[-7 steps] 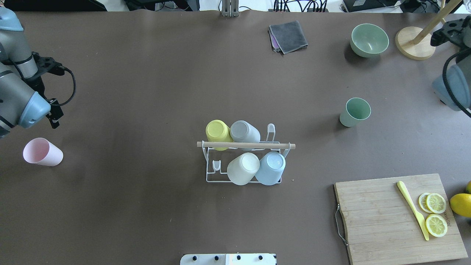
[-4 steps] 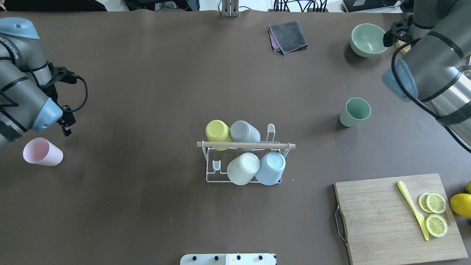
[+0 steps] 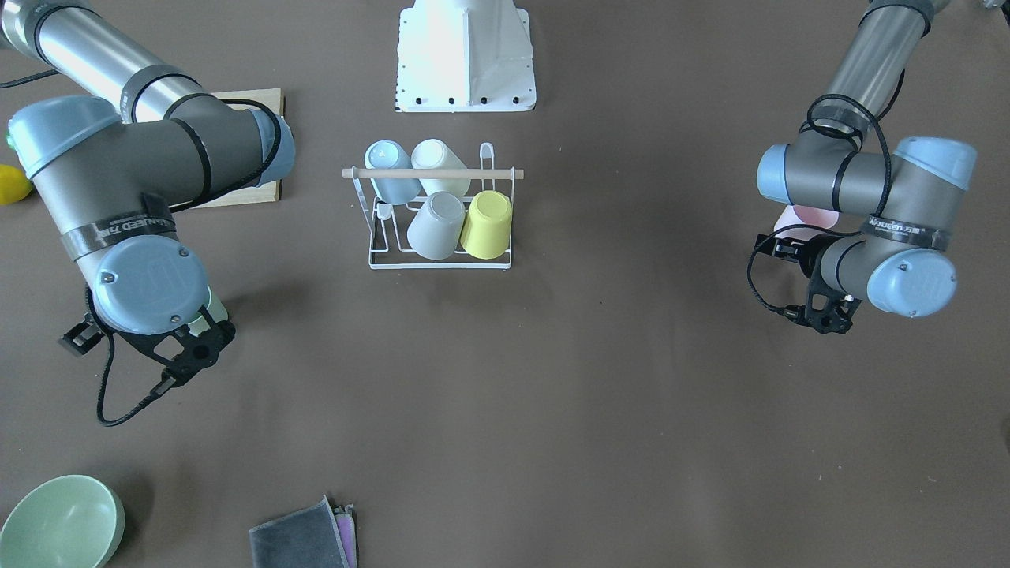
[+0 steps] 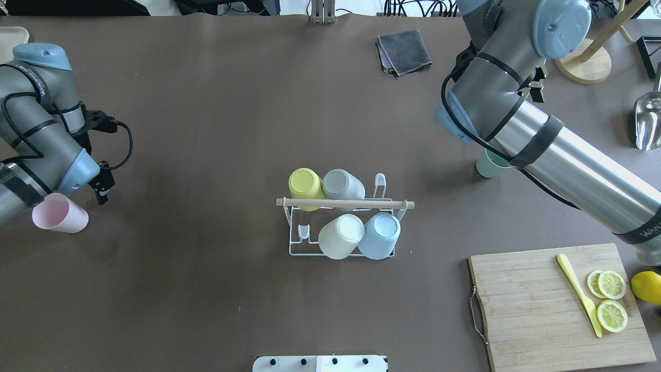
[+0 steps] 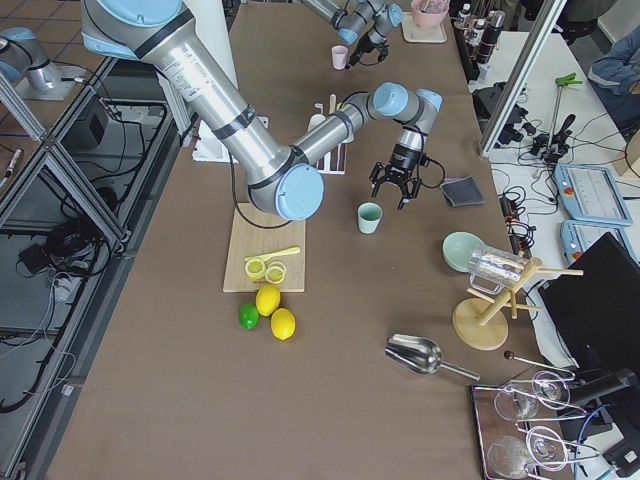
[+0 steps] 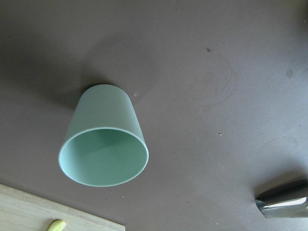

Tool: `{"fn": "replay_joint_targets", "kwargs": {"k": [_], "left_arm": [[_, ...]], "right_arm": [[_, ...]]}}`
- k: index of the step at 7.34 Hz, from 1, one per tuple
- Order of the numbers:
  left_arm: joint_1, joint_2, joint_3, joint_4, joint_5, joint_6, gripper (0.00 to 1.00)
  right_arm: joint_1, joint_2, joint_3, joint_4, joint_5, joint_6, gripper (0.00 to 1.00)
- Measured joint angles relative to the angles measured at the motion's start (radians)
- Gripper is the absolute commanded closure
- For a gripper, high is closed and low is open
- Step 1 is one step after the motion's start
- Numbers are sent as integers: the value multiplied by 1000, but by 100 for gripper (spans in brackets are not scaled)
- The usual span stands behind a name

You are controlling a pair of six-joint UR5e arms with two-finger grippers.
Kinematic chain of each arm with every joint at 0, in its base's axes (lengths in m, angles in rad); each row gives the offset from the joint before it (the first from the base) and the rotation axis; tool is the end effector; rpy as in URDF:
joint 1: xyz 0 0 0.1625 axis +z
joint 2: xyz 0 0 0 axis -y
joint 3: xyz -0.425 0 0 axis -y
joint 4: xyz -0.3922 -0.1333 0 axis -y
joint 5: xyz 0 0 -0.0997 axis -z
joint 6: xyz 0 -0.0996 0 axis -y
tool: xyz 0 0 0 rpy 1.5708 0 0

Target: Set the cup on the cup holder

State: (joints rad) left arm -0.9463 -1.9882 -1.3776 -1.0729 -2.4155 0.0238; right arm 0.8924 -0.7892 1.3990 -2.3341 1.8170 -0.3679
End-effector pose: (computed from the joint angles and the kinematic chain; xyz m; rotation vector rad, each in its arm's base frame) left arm 0.3223 -0.5477 0.5544 -0.4991 0.7331 0.4903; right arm -0.3573 -0.6170 0.3503 -0.1974 -0.2290 -1.0198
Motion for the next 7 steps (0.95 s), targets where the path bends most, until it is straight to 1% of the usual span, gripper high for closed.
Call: {"fn": "replay_joint_targets", "kwargs": {"k": [1,2,4,6,7], "left_arm": [[22,-1,0,26,2,18,1],[37,-3,0,64,9,62,1],[46,-12,-6,123,53,125,2],[48,-19,-6,138,82,143,1],[50,-20,-4,139,91,147,1]], "right_arm": [[-39,37,-41,-2,-43,-3,0],[-70,79,-112,-8,-70,-3,0],[-111,141,-254,-22,-103,-4,0],[-146,157,-306,-34,-131,-21,0],[-166,165,-334,-37,-162,-56,0]]}}
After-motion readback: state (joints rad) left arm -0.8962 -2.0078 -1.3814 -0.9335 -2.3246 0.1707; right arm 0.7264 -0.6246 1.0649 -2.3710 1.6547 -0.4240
